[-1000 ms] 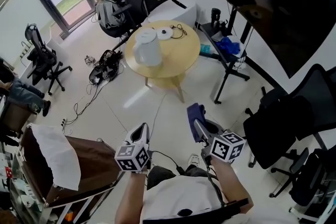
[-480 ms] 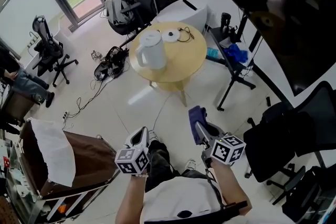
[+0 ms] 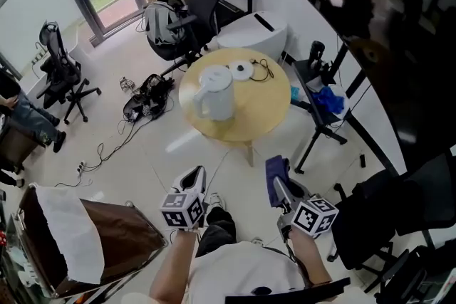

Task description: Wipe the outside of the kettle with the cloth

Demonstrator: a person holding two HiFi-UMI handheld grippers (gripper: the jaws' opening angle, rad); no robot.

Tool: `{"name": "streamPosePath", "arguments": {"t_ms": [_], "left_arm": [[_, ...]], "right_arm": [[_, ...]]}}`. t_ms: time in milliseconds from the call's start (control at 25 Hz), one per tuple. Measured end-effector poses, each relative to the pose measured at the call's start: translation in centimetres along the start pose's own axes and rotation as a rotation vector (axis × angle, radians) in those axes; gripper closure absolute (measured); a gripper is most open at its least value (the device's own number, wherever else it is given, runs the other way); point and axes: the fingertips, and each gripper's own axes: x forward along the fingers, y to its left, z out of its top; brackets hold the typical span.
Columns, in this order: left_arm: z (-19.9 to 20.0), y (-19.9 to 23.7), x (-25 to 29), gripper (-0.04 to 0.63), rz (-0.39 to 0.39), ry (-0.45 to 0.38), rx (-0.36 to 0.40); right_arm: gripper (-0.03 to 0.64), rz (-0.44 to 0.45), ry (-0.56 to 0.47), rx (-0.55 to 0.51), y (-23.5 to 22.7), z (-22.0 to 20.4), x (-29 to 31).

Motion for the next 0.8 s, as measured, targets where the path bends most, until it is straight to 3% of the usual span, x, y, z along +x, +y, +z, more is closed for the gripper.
{"name": "streamPosePath", "arguments": {"t_ms": [280,560,800], "left_arm": [[4.9,5.5,7.2,0.535,-0.061,0.019,0.059],[8.7,9.3,13.8,0.331,-0.156,0.002,0.116],[9.5,10.0,18.3,0.316,-0.198,0.013,0.175]], "right_arm": [[0.549,-0.058,-0.039,-0.007,0.8,4.0,7.3],[0.549,-0.1,-0.071,-0.031,3.0,6.3,14.0],[0.549,-0.121,-0.045,-0.034,2.8,7.0,17.0]]}}
